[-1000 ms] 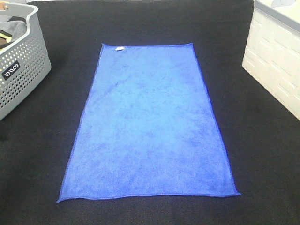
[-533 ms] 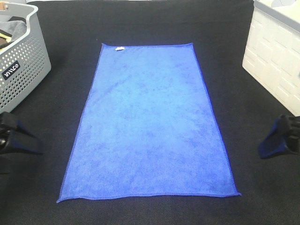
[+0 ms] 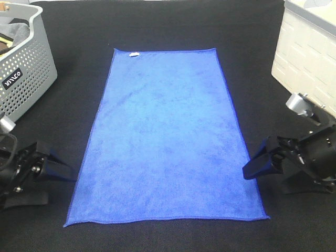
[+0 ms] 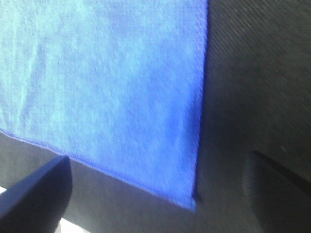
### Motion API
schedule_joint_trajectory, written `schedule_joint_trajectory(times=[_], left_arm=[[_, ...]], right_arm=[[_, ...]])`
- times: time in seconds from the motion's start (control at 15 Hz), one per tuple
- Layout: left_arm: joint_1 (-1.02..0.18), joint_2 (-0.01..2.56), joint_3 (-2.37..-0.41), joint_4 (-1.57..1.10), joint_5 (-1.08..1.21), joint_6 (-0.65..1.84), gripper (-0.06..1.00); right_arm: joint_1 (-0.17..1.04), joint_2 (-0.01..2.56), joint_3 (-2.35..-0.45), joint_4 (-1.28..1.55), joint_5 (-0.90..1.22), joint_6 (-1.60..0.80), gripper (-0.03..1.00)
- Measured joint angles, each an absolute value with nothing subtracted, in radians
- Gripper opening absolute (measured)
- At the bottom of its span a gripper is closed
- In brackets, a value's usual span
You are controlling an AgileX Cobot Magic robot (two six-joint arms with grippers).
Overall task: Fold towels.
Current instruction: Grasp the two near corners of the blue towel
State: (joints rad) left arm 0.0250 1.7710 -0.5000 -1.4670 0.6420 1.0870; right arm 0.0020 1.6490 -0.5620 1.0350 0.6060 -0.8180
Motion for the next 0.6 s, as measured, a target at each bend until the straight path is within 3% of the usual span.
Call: schedule_joint_trajectory(times=[0.2,0.4,0.6], left_arm=[[-0.006,1.821,-0.5,-1.552,0.638,1.171,0.77],[-0.11,1.889,-0.559,-1.64,0.643,1.225,0.75],[-0.172,1.946,-0.633,-1.643,0.642,1.192,0.59]], right_arm=[[0.004,1.706,-0.563,1.103,0.598,-0.891,0.89],[0.126,1.783,-0.586,1.154,0.523,-0.935,0.83],[0.199,1.83,-0.623,1.234,0.505,-0.936,0.66]])
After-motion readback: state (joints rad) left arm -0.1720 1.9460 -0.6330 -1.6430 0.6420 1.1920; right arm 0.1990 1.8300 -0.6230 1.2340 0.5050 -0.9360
